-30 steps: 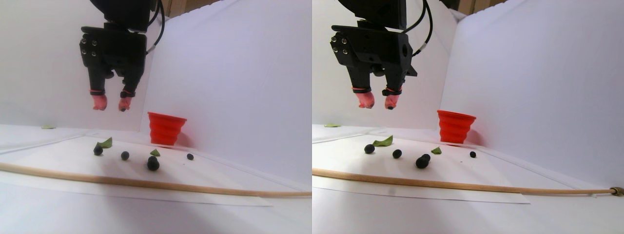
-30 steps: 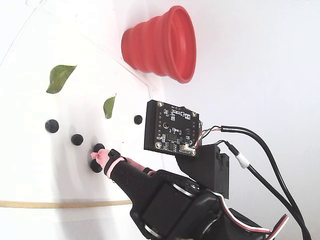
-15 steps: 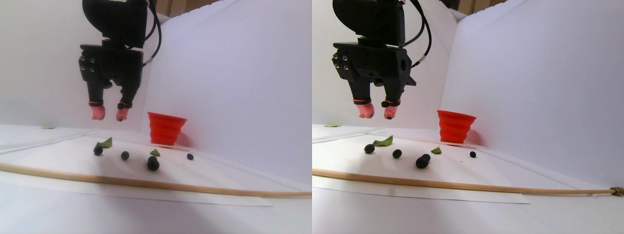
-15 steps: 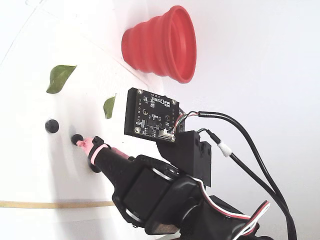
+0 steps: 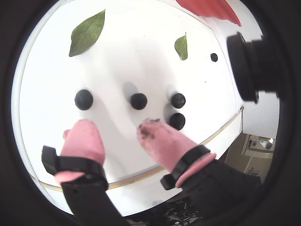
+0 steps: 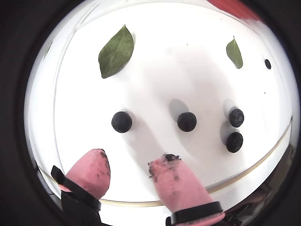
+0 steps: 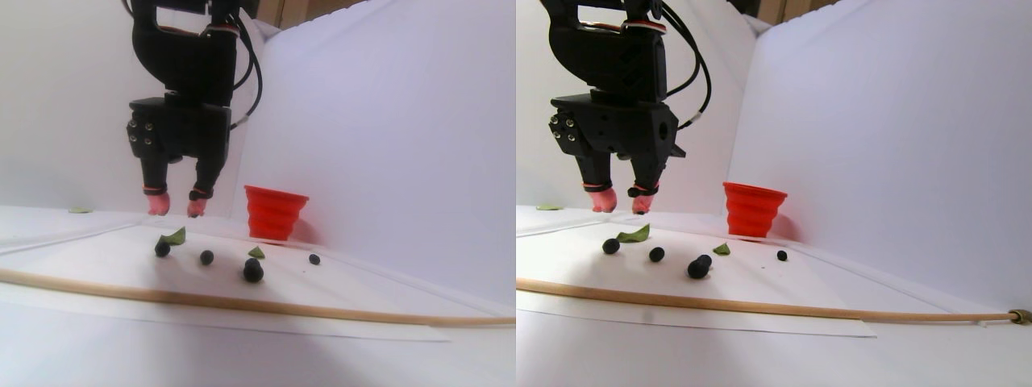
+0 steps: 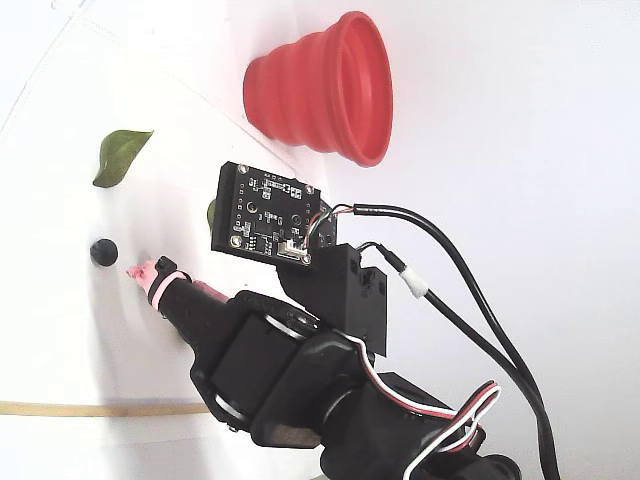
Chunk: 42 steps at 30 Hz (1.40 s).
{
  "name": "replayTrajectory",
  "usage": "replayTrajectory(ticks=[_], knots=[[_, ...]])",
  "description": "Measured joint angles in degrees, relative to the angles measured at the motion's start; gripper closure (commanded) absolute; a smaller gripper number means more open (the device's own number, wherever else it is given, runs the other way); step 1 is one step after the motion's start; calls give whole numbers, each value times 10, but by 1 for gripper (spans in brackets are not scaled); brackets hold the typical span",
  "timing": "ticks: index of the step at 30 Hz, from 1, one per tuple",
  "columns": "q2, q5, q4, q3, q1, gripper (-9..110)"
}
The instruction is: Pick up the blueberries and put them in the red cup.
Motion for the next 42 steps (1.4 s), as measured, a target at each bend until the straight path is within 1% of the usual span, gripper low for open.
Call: replayTrajectory(ticks=[20,42], knots=[[-96,4,-54,-48,-13,82],[-160,42,-78,-91,-23,83]])
